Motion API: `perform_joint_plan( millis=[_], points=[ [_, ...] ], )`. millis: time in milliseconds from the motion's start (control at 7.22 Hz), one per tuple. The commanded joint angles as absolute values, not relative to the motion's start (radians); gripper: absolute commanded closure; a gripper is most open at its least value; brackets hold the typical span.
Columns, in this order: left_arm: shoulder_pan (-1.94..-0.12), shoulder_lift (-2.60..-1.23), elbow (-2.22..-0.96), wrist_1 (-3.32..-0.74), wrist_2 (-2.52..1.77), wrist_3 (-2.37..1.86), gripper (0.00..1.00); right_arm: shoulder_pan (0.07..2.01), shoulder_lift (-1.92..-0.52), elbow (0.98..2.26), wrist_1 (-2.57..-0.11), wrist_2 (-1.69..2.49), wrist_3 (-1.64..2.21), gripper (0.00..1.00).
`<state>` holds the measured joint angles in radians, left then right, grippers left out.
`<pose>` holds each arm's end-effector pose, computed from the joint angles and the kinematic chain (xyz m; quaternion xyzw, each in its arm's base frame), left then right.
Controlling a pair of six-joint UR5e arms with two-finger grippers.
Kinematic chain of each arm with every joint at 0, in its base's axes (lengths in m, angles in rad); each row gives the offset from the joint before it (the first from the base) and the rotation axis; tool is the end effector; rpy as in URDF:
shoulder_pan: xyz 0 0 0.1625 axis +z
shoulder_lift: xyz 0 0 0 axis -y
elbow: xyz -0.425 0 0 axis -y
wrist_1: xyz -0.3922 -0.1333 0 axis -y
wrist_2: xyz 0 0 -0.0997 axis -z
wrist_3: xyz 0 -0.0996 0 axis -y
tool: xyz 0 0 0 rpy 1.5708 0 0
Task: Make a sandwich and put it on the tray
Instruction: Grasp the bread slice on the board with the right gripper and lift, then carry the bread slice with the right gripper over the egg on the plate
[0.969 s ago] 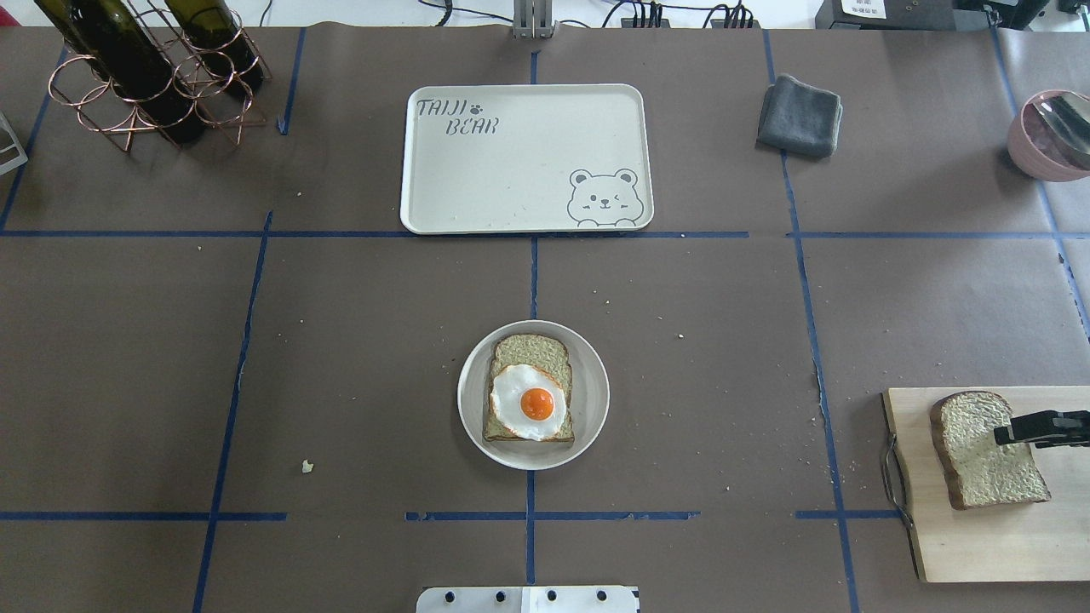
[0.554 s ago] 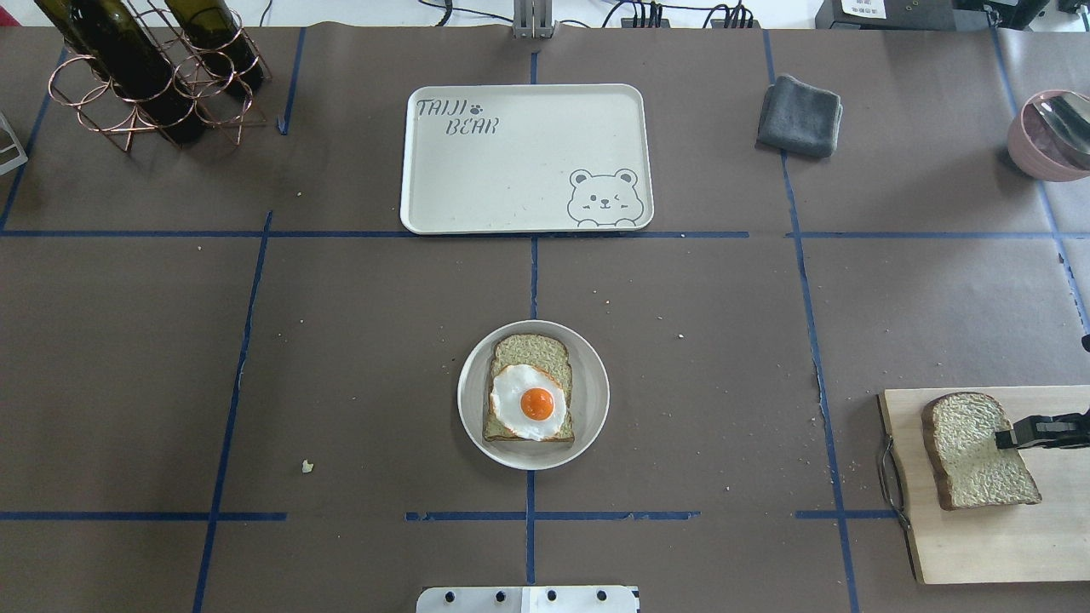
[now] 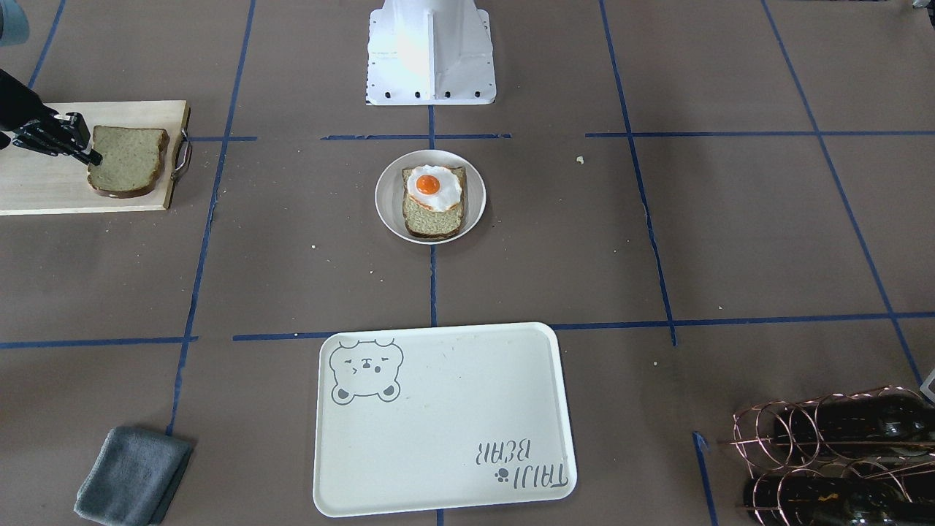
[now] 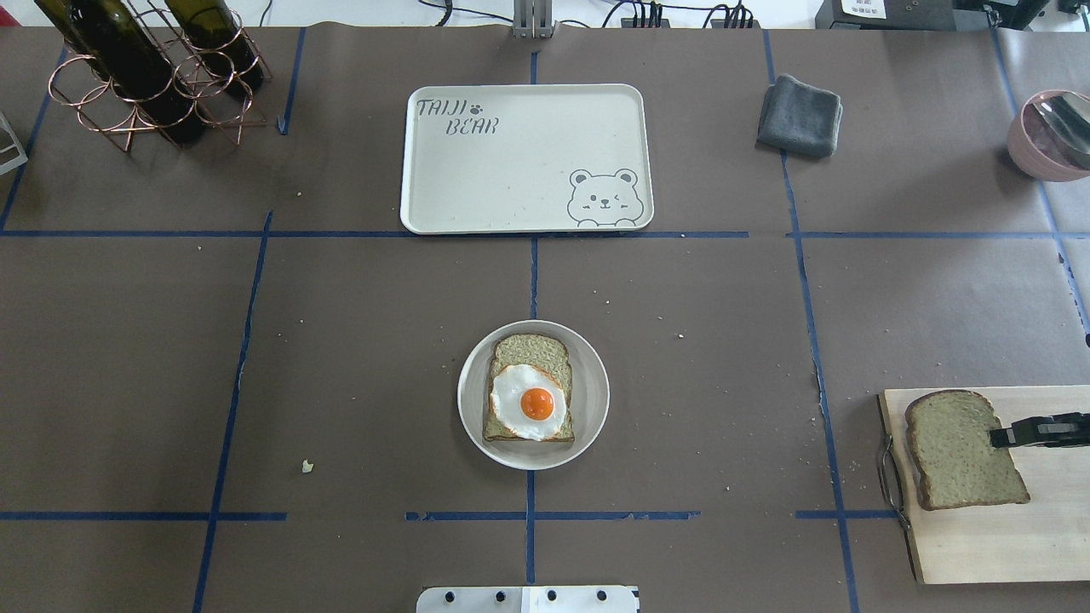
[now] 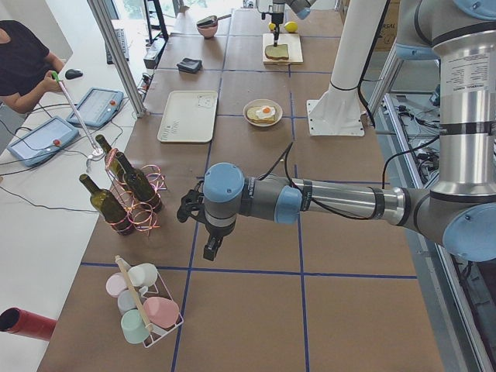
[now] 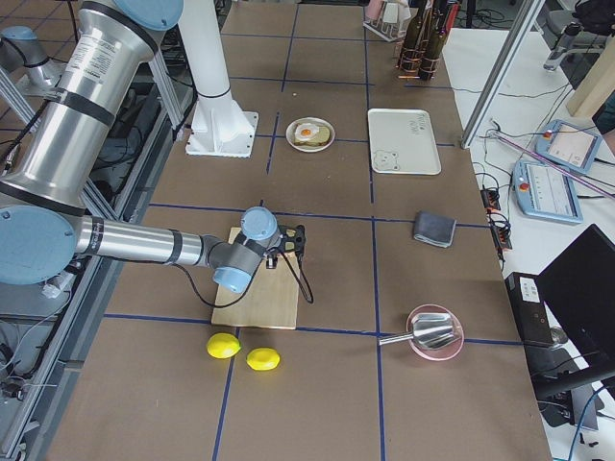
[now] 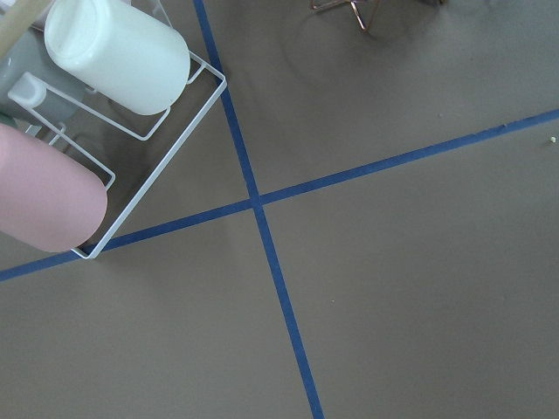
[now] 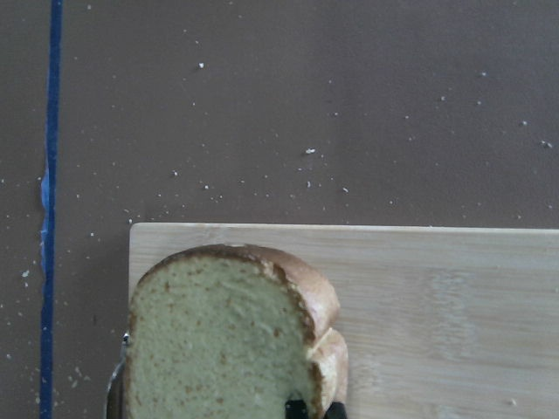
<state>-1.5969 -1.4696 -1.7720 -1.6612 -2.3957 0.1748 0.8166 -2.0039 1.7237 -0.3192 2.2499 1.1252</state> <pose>-0.0721 -0.4563 0.5937 0.1267 0.3883 0.1057 0.9066 -0.1667 -0.2808 0.6181 0.0219 -0.5292 0.0010 0.8482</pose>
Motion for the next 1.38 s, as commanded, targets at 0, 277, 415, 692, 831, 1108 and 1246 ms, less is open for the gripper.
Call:
perform_joint_plan(
  millis=[0, 277, 415, 692, 831, 1108, 1246],
  points=[
    [-1.597, -1.470, -1.770, -1.661, -2.396, 0.175, 0.00, 0.819, -1.975, 1.771, -0.221, 2.289, 1.278, 1.00],
    [-1.597, -1.471, -1.770, -1.661, -2.396, 0.175, 0.00, 0.818, -1.863, 1.821, -0.213, 2.290, 1.437, 1.00],
    [-1.597, -1.471, -1.770, -1.663, -2.396, 0.175, 0.00, 0.815, -1.723, 1.818, -0.230, 2.293, 1.554, 1.00],
    [-1.597, -1.471, -1.773, -1.663, -2.396, 0.175, 0.00, 0.731, -1.433, 1.741, -0.358, 2.277, 1.667, 1.00],
    [-1.597, -1.471, -1.776, -1.663, -2.396, 0.175, 0.00, 0.638, -1.323, 1.720, -0.473, 2.226, 1.667, 1.00],
    [-1.597, -1.471, -1.782, -1.663, -2.396, 0.173, 0.00, 0.473, -1.217, 1.707, -0.615, 2.046, 1.654, 1.00],
    [-1.597, -1.471, -1.781, -1.664, -2.398, 0.173, 0.00, 0.448, -1.192, 1.688, -0.627, 2.014, 1.654, 1.00]
  ],
)
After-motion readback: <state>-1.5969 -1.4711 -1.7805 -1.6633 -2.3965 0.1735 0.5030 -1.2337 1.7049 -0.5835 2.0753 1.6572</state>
